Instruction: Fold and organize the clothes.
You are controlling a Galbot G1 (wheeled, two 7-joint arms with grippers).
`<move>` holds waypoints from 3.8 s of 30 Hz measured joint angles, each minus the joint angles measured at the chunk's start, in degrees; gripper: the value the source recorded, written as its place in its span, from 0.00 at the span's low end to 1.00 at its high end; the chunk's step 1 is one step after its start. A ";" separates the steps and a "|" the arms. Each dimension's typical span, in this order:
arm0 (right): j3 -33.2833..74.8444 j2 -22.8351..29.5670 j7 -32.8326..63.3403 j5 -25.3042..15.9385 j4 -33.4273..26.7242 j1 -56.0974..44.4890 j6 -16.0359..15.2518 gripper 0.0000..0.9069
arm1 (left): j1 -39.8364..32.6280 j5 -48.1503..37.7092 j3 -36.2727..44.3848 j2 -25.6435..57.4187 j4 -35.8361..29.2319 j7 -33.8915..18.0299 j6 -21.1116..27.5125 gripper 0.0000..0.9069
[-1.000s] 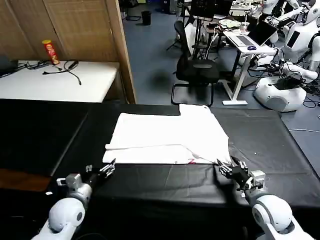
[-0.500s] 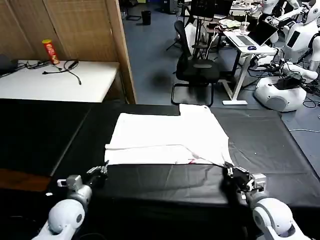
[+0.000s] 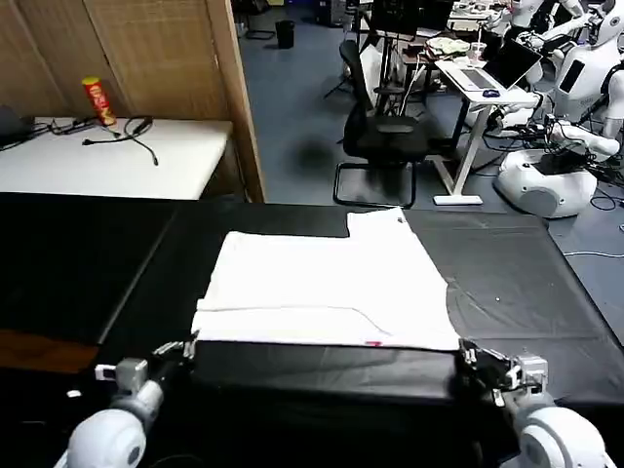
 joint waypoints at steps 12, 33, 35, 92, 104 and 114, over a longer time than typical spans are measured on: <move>4.79 1.01 -0.40 0.53 7.29 -4.61 -4.75 0.97 | 12.66 -0.56 -4.57 0.77 -8.08 -4.31 3.26 0.97; -10.55 0.30 -0.64 -1.29 -15.24 34.02 0.20 0.97 | -5.84 -15.72 -7.76 3.83 -5.49 -5.62 8.04 0.97; -14.13 1.10 -0.62 -1.50 -20.47 39.65 0.04 0.97 | -11.50 -15.86 -5.50 4.33 -2.04 -3.99 7.92 0.97; -28.27 10.50 -5.94 -8.24 -47.78 62.36 2.52 0.00 | -50.57 -11.76 18.63 -3.07 37.09 5.57 8.08 0.08; -25.00 0.49 -4.81 -4.67 -29.00 51.36 -2.20 0.00 | -42.44 -12.66 14.37 3.59 23.28 4.31 8.54 0.08; -20.77 -6.82 -4.24 -2.57 -15.22 37.53 -7.12 0.00 | -28.76 -11.74 8.84 8.67 9.76 3.51 8.60 0.08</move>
